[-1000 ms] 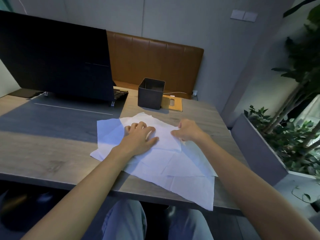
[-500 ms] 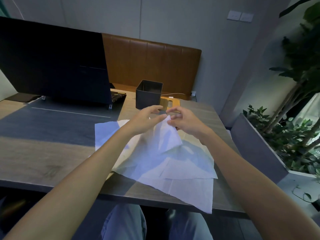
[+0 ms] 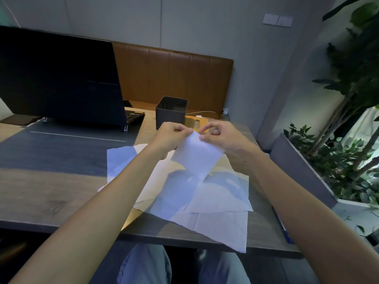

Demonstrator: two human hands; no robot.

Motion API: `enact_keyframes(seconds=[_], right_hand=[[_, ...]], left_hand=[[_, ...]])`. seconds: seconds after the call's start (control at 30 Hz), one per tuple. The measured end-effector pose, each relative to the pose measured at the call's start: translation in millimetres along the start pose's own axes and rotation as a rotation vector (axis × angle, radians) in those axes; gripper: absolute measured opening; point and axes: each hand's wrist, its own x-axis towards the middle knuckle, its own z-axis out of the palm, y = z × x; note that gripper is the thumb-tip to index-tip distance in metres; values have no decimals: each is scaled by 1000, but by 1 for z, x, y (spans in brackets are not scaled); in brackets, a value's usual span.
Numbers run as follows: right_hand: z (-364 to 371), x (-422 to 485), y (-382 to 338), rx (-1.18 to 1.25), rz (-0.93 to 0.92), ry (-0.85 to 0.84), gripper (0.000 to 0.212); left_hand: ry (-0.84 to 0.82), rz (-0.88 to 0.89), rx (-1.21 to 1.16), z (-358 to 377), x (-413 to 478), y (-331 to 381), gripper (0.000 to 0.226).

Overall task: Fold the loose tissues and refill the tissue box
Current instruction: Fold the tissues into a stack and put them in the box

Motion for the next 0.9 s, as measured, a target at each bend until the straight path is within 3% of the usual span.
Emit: enact_keyframes(seconds=[0.33,0.5,0.57,0.67,0.77,0.9], right_hand=[[9,6,41,-75,109,42,7],[35,10,55,-172,69,73,14],[46,11,56,-249,56,100,18],[64,6,50,-456,-29,114,22],[81,-7,41,-541,-148,42,25],[96,-29,50,-593,-208,-133,41]], left_hand=[[73,-71,73,-2,-8,-42,14],[219,51,496,-2,-16,-62,15],[252,135,734,-3,-23,-65,26],[144,321,989,-4,-25,-72,38],[-71,420,1055,2,-28,-78,39],[-356,196,1097,0,-37,-85,59]])
